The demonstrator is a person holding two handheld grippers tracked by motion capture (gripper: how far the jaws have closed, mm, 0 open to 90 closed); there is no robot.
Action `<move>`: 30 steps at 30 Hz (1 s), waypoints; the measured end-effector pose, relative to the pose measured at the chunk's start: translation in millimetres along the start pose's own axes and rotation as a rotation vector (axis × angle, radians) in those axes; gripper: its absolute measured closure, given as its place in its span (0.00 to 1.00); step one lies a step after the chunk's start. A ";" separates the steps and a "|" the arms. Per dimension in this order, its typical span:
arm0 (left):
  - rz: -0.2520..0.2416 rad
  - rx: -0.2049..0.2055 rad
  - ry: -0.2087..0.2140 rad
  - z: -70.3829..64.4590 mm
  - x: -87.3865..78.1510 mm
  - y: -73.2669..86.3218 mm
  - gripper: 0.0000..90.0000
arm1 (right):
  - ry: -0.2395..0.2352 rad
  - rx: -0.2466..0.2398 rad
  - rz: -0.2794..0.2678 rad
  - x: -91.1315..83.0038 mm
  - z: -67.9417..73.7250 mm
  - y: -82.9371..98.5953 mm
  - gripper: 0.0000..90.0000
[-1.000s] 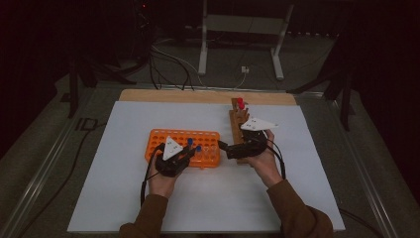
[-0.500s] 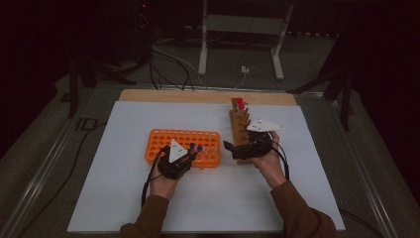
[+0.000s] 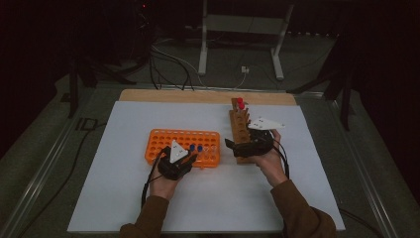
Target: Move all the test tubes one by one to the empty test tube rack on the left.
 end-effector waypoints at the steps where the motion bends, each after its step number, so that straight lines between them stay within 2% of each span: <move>1: -0.006 -0.004 -0.003 1.2 -2.0 -1.1 0.75 | -0.001 -0.001 -0.001 0.0 -0.3 -0.2 0.00; 6: -0.036 -0.030 0.002 7.7 -14.0 -6.0 0.63 | 0.003 0.000 -0.007 -0.5 -1.9 -3.0 0.00; 10: -0.069 -0.053 0.001 12.1 -22.5 -10.7 0.47 | 0.010 -0.002 -0.011 -0.4 -3.8 -6.6 0.00; 13: -0.073 -0.056 -0.011 15.9 -26.5 -12.7 0.33 | 0.014 0.002 -0.014 -0.3 -5.6 -9.1 0.00; 19: -0.094 -0.107 -0.040 25.8 -31.1 -16.7 0.15 | 0.024 0.013 -0.035 -1.9 -9.7 -19.0 0.00; 21: -0.096 -0.123 -0.047 28.5 -32.2 -17.6 0.04 | 0.027 0.009 -0.035 -1.6 -11.0 -22.7 0.00; 22: -0.097 -0.134 -0.049 29.8 -32.8 -17.9 0.01 | 0.031 0.008 -0.036 -1.3 -11.8 -24.5 0.00; 25: -0.108 -0.149 -0.056 33.5 -34.8 -18.5 0.00 | 0.041 0.005 -0.041 -0.5 -16.2 -29.3 0.00; 30: -0.123 -0.158 -0.095 41.2 -37.1 -18.2 0.00 | 0.059 0.020 -0.053 -0.6 -26.9 -34.7 0.00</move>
Point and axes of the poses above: each handheld gripper's, and its own axes: x roughly forward along the jaws, y roughly out of its underside, z roughly to its left, the point moved 9 cm from there along x, roughly forward along the jaws, and after that the axes turned 8 degrees about -y, right-handed, at the moved point
